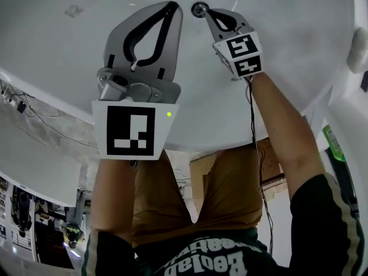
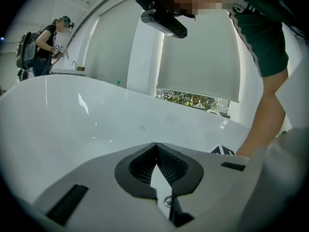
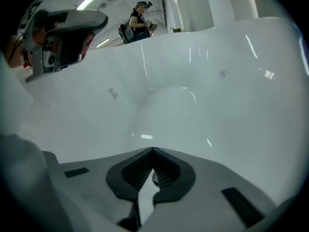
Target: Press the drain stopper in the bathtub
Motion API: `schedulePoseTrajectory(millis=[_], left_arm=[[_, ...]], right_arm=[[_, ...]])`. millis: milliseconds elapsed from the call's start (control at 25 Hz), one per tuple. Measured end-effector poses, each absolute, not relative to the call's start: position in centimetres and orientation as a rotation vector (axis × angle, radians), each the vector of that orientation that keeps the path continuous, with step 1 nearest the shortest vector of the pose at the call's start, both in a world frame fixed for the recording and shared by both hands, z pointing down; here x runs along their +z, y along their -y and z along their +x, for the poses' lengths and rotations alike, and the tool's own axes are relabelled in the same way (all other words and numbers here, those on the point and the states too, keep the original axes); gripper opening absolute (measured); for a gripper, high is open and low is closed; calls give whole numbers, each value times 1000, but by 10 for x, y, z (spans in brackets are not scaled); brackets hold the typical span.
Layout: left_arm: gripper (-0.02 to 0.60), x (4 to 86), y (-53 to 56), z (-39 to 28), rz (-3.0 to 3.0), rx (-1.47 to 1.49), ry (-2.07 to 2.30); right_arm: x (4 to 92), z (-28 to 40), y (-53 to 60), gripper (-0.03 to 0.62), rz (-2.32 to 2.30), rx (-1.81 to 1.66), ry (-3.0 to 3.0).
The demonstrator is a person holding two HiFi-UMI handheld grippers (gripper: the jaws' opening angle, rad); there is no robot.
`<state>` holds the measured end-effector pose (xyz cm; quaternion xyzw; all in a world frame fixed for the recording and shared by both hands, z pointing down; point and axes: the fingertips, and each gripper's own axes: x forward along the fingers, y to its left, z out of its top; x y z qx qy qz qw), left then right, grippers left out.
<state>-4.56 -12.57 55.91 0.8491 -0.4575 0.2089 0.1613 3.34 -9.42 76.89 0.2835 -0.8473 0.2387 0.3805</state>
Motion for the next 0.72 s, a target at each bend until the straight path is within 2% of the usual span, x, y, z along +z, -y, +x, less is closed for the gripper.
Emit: schedulePoseTrajectory(millis=[480,720], left_arm=[[9,580,128,-39,2408,460,1306],[9,590,125,-41,2396,481,1297]], right_arm=[[846,38,83,14,614,606,2068],[875,34,75,14,567,605,2029]])
